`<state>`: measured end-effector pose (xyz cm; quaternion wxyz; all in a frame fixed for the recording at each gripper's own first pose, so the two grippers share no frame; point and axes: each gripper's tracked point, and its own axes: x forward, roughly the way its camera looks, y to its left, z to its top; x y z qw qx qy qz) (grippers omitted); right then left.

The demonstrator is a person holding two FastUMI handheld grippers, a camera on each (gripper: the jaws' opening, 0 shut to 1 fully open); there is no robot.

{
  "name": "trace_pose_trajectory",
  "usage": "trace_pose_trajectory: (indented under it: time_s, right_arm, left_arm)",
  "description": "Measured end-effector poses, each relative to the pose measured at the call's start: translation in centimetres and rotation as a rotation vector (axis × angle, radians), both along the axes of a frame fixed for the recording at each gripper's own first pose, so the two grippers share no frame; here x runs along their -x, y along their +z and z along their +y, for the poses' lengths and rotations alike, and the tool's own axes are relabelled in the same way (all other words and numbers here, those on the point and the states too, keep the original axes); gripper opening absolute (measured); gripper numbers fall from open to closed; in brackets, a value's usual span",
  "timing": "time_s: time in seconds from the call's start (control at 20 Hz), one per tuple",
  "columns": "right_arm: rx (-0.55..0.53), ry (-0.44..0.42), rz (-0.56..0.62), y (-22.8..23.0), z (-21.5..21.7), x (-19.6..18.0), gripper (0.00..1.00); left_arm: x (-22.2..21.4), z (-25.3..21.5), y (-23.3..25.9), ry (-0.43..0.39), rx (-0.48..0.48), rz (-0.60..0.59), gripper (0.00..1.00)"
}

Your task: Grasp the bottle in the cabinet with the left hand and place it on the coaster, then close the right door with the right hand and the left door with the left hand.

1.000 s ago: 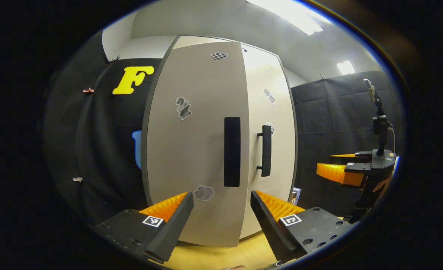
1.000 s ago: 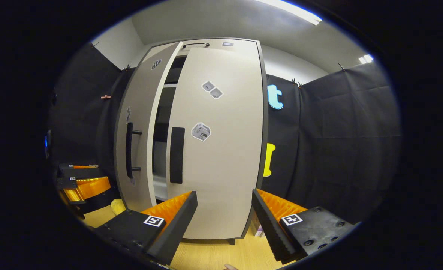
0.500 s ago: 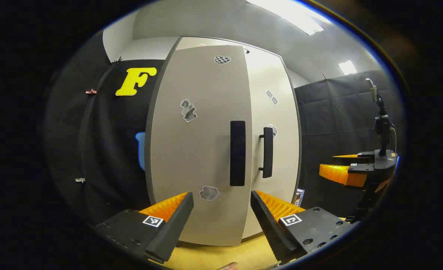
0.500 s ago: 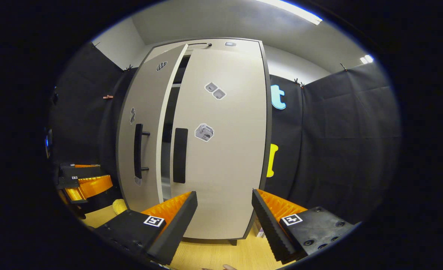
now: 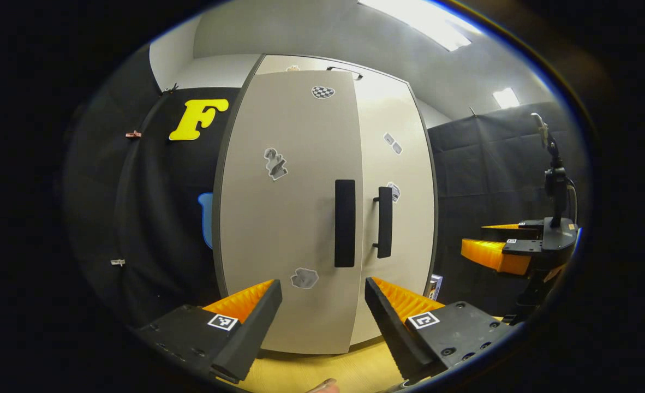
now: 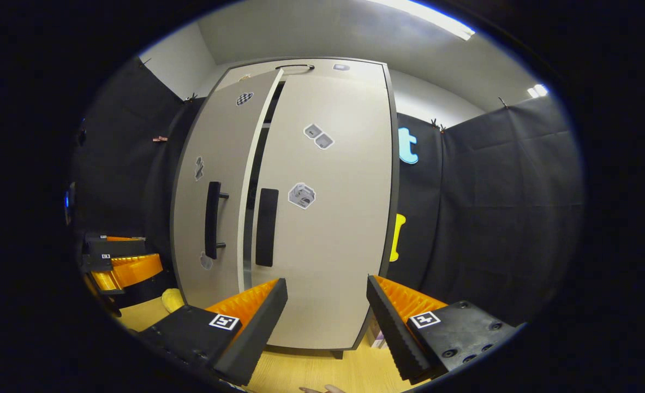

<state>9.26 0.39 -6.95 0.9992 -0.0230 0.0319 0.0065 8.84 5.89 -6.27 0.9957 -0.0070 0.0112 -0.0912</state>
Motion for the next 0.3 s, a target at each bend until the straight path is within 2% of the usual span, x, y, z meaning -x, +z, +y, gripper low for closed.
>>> trace_pose_trajectory:
  time_s: [0.3]
  right_arm:
    - [0.004, 0.001, -0.003, 0.23, 0.47, 0.51, 0.97]
  left_arm:
    - [0.33, 0.43, -0.18, 0.005, -0.013, 0.006, 0.97]
